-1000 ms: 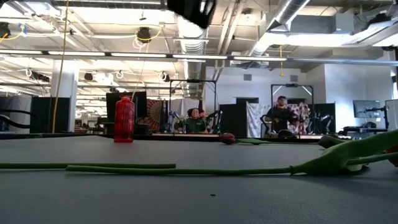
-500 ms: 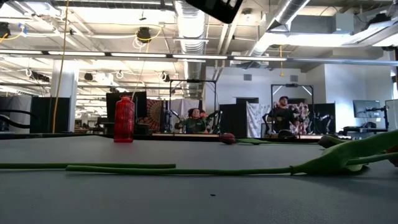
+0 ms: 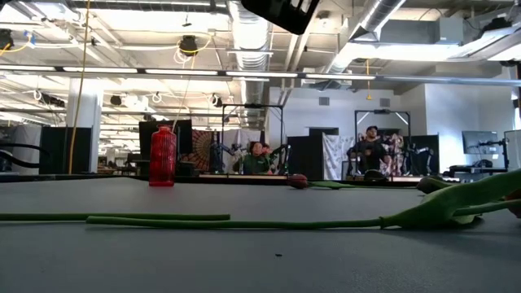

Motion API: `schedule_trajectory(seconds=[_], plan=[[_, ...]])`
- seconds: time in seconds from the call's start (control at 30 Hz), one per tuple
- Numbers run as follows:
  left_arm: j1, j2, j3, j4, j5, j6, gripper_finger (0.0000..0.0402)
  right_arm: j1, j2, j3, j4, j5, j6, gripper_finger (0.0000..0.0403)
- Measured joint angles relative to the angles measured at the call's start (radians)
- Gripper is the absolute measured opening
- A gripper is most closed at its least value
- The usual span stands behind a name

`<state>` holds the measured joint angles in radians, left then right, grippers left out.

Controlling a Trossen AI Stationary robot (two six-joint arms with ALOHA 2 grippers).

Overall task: Sort flowers into vase by color
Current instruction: Put the right black tulip into the red vase

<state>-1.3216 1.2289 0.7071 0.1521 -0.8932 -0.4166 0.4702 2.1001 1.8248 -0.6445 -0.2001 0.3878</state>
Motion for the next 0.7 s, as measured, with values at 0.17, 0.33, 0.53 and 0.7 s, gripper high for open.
schedule_trajectory(seconds=[0.17,0.33,0.53,0.7], plan=[[0.0,-0.005,0.0,-0.007,0.012,-0.041,0.0141,0.0,0.0,0.0,0.0,0.0,0.007,0.0025],[0.0,-0.045,0.0,-0.004,0.018,-0.036,0.0157,-0.007,0.0,0.0,0.0,-0.003,0.007,0.0026],[0.0,-0.134,0.002,0.018,0.022,0.019,0.0158,-0.009,0.0,0.0,-0.005,-0.005,0.016,0.0026],[0.0,-0.212,0.002,0.032,0.039,0.065,0.0158,-0.008,0.0,0.0,-0.011,-0.007,0.023,0.0026]])
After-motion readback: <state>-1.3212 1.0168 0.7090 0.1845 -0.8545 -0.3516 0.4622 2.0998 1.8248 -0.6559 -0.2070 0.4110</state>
